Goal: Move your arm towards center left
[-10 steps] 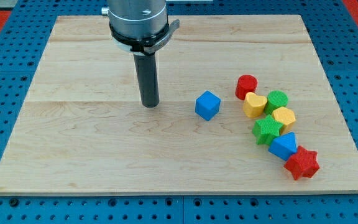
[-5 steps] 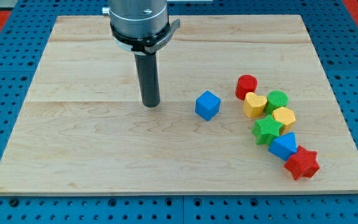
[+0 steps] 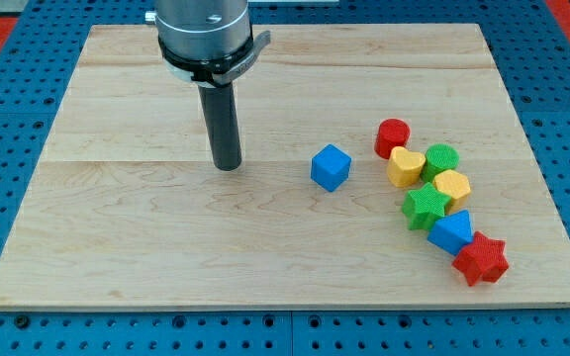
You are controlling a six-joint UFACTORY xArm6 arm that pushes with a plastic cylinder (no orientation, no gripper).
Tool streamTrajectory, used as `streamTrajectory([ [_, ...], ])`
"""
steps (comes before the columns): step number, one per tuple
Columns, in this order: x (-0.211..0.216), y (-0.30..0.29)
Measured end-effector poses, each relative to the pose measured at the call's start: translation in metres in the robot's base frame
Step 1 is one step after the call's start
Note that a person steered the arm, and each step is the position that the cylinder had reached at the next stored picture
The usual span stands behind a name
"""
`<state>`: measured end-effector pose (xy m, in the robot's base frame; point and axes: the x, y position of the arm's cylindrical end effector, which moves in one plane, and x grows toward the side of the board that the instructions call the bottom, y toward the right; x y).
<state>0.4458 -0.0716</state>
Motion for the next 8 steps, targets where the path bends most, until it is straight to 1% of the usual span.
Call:
streamTrajectory([
  [3,0.000,-0.014],
  [8,0.000,-0.064],
])
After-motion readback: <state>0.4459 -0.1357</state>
